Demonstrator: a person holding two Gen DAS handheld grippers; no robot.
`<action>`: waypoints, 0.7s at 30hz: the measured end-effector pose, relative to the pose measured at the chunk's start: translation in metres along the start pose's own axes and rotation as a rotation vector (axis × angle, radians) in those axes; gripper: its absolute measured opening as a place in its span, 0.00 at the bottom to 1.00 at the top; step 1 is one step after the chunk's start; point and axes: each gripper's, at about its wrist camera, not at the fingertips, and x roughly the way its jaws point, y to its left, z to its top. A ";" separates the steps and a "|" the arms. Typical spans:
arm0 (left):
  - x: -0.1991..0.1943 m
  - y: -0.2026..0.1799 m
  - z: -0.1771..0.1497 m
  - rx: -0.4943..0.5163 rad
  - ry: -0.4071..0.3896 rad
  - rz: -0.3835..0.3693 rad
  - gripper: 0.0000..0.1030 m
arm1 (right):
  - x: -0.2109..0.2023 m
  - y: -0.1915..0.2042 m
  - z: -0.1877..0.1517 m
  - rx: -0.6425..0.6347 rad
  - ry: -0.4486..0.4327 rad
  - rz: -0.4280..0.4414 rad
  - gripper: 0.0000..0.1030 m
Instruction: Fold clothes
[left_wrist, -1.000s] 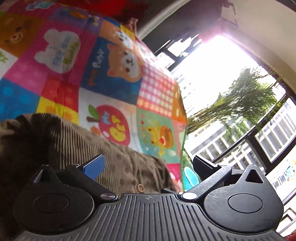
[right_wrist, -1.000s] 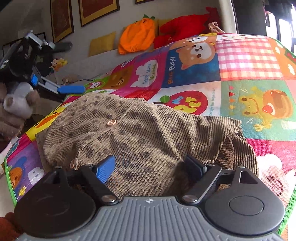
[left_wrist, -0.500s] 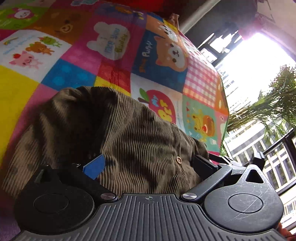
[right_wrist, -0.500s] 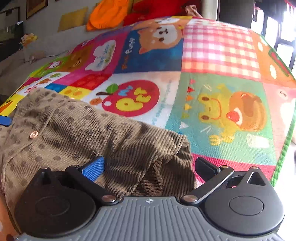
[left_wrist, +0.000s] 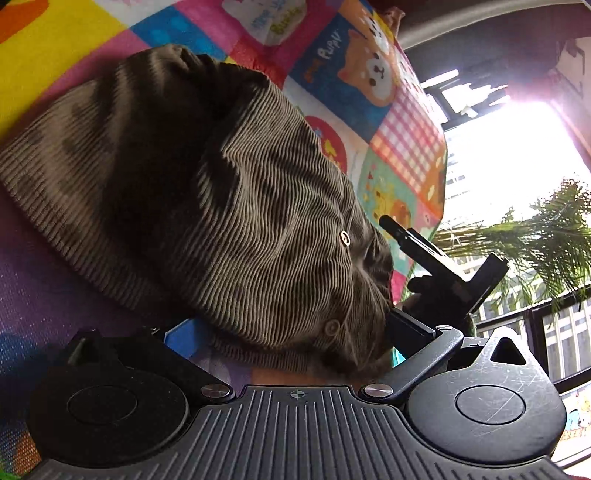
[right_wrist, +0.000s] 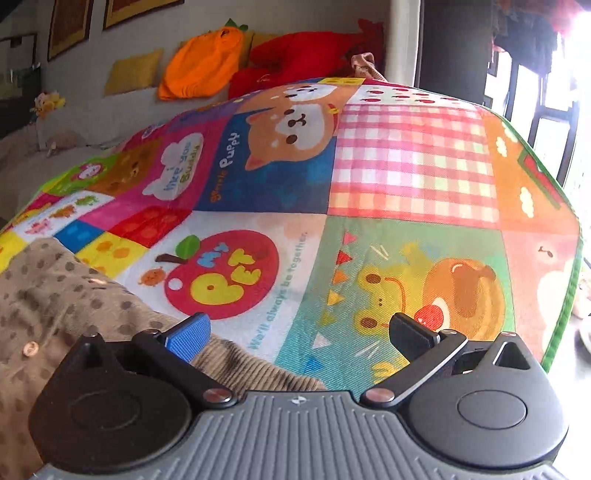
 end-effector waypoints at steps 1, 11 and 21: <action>0.003 -0.001 0.005 0.015 -0.008 0.010 0.95 | 0.008 0.001 0.000 -0.028 0.012 -0.017 1.00; 0.055 -0.007 0.088 0.157 -0.025 0.074 0.77 | 0.023 -0.012 -0.027 -0.017 0.089 -0.050 1.00; 0.094 -0.013 0.173 0.252 -0.172 0.251 0.76 | -0.032 0.028 -0.054 -0.055 0.067 0.006 1.00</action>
